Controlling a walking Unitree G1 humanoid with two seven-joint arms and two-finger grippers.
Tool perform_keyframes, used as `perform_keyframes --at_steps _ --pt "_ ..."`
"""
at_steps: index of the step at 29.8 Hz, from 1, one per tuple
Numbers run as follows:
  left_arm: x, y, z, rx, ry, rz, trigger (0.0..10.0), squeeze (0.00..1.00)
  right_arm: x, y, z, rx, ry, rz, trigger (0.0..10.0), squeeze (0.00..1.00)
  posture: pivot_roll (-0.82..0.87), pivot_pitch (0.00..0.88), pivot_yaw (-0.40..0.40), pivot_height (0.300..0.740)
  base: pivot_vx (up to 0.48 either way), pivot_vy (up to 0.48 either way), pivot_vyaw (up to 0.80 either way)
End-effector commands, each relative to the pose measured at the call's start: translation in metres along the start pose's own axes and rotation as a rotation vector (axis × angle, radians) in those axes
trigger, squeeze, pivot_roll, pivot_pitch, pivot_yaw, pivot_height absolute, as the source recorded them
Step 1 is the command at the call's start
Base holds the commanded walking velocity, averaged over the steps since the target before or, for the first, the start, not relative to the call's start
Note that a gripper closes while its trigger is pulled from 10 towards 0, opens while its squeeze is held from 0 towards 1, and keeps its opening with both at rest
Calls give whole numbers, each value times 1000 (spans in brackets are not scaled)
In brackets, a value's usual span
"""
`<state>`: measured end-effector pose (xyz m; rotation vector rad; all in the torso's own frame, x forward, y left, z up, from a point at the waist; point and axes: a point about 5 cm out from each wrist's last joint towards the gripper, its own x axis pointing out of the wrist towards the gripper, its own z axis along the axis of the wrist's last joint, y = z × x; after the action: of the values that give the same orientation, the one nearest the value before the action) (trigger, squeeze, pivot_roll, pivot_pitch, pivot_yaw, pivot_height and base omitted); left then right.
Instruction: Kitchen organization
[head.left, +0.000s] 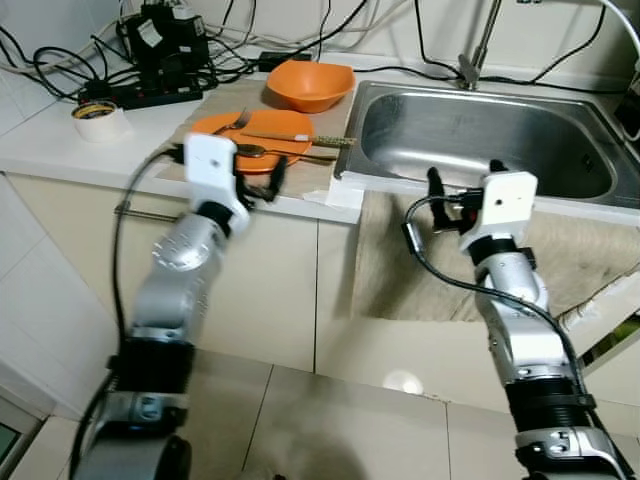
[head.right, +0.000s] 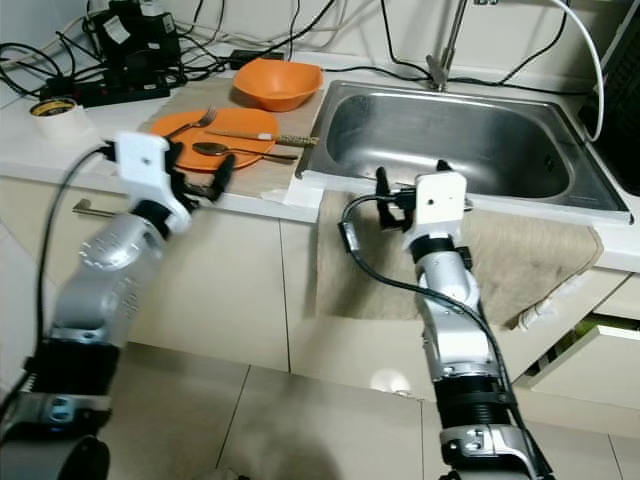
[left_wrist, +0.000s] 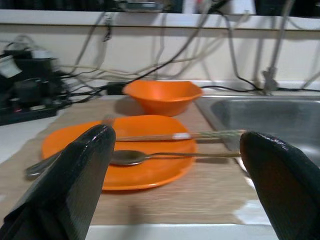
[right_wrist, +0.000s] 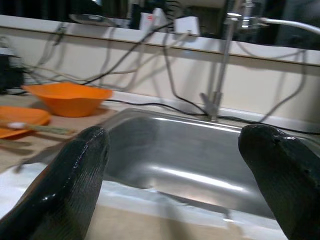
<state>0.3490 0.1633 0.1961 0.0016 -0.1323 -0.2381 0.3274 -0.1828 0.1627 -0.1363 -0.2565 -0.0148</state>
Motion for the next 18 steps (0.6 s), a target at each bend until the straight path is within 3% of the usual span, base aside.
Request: perform_keyframes --at_steps 1,10,18 --pt "2 -1 -4 -19 29 -9 10000 0 -3 -6 -5 7 32 -32 10000 0 -14 0 8 732 0 0 0" --pt "-1 0 -13 -24 61 -14 10000 0 -26 -16 -19 15 103 -101 10000 0 -26 0 20 732 0 0 0" --pt "-1 -1 -18 -58 75 -6 10000 0 -30 -7 -21 17 120 -77 10000 0 -33 0 26 732 0 0 0"
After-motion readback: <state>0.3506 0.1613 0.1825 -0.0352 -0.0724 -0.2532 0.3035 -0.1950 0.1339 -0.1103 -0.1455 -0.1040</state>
